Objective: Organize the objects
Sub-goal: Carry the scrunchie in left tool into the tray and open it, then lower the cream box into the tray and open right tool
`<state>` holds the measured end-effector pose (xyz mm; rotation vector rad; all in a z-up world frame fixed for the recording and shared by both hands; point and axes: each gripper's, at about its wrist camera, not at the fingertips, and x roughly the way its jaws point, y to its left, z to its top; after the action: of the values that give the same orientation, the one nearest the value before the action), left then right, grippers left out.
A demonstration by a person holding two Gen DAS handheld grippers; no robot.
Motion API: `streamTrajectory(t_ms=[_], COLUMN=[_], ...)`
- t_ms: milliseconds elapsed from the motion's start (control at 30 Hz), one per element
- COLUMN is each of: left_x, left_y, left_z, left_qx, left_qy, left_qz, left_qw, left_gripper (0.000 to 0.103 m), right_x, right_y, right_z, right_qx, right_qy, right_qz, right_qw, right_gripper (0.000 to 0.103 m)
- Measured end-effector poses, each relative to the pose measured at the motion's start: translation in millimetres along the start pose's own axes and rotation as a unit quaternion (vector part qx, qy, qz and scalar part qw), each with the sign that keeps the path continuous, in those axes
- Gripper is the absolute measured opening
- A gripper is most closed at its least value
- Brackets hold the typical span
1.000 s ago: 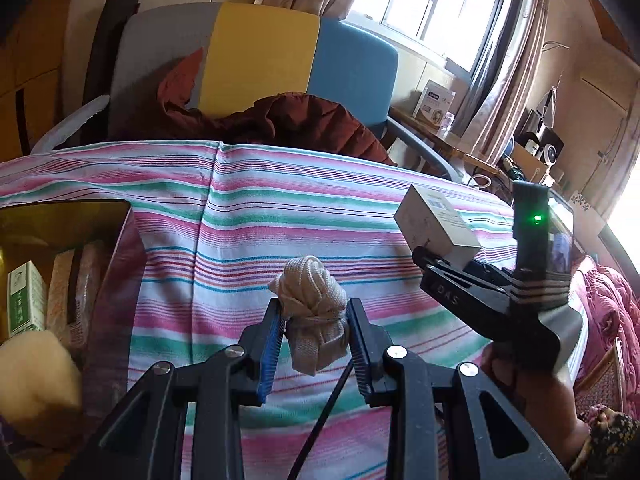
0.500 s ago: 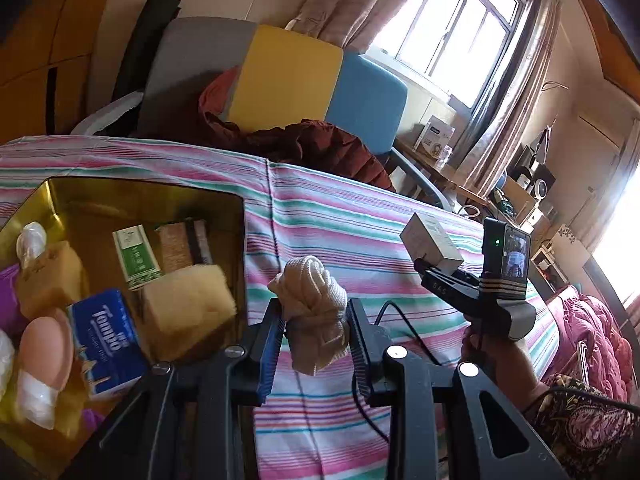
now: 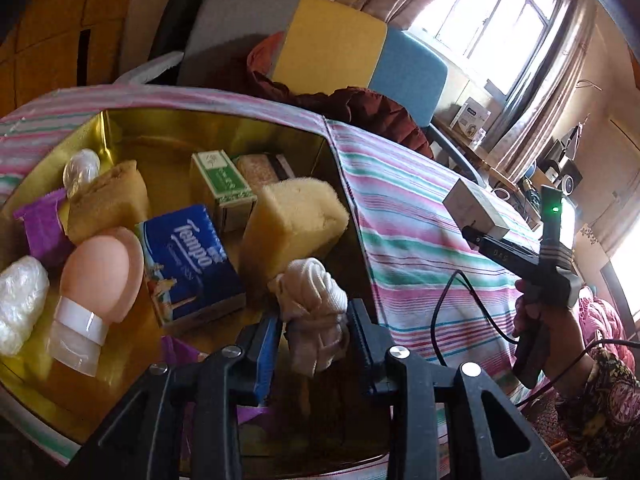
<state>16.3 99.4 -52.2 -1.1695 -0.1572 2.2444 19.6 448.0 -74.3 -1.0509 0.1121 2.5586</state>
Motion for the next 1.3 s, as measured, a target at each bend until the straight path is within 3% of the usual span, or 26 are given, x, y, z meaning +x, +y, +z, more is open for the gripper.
streamTrajectory(t_ms=[100,333,533,800,1067,1300], left_x=[0,-17,-33,-51,-64,-70], left_y=[5,4,9,30,53,73], left_z=[-3,-9,-7,-1,-1,-2], left_qx=[-0.015,0.004,0.003,-0.024,-0.052,-0.081], left_qy=[-0.002,-0.045,-0.075,-0.091,-0.102,-0.105], left_qz=[-0.008,0.007,0.019,0.034,0.051,0.063], left_qw=[0.9999,0.999,0.997,0.995,0.9921,0.9892], left_gripper=[0.047,0.048,0.048,0.048,0.048,0.048], right_x=[-10,-44,-69,-67,-31,3], right_y=[8,43,109,216,311,354], right_z=[0,24,51,75,86,81], right_qx=[0.003,-0.016,-0.077,-0.193,-0.315,-0.381], right_qy=[0.002,-0.026,-0.05,-0.019,0.028,0.068], right_qz=[0.021,0.078,0.152,0.245,0.261,0.272], right_qw=[1.0,0.997,0.984,0.95,0.912,0.881], right_gripper=[0.05,0.05,0.05,0.05,0.05,0.05])
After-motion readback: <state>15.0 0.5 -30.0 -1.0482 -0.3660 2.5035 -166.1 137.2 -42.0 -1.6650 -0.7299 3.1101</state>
